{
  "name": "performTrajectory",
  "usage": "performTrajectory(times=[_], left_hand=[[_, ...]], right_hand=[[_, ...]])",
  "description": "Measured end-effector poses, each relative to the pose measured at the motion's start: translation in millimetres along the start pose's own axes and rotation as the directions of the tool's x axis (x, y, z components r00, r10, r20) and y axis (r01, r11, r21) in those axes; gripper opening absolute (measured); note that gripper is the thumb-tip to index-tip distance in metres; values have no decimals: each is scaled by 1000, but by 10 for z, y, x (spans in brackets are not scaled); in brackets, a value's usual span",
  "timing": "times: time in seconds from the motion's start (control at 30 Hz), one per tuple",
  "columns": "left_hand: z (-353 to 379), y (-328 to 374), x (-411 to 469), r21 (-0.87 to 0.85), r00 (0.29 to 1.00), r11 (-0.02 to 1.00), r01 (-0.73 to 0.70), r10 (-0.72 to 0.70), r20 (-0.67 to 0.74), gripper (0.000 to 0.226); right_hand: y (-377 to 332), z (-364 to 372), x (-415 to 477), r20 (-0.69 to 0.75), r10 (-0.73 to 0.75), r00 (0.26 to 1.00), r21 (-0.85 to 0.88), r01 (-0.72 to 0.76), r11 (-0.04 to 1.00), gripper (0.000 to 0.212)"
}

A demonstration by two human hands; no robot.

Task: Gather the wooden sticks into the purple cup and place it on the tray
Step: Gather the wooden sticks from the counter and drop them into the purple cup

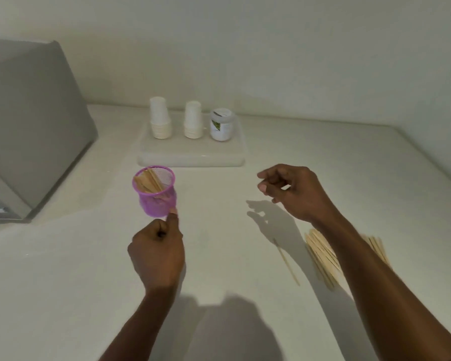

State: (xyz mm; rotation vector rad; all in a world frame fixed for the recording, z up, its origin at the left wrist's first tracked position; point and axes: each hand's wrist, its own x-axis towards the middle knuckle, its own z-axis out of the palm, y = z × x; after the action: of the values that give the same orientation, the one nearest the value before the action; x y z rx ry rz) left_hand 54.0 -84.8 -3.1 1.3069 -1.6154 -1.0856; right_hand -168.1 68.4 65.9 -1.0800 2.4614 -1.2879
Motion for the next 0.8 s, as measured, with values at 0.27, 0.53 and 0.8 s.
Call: performTrajectory(times=[0.27, 0.53, 0.8], left_hand=[[605, 122, -792, 346, 904, 927, -148, -15, 427, 52], [1051, 290, -1361, 514, 746, 605, -608, 213, 632, 76], [1499, 501, -1719, 536, 664, 432, -726, 236, 710, 86]], right_hand=[[548, -536, -815, -213, 266, 940, -230, -313, 921, 12], [1058, -696, -1216, -368, 384, 847, -376, -513, 771, 18], [1169, -683, -1335, -356, 422, 834, -362, -539, 761, 10]])
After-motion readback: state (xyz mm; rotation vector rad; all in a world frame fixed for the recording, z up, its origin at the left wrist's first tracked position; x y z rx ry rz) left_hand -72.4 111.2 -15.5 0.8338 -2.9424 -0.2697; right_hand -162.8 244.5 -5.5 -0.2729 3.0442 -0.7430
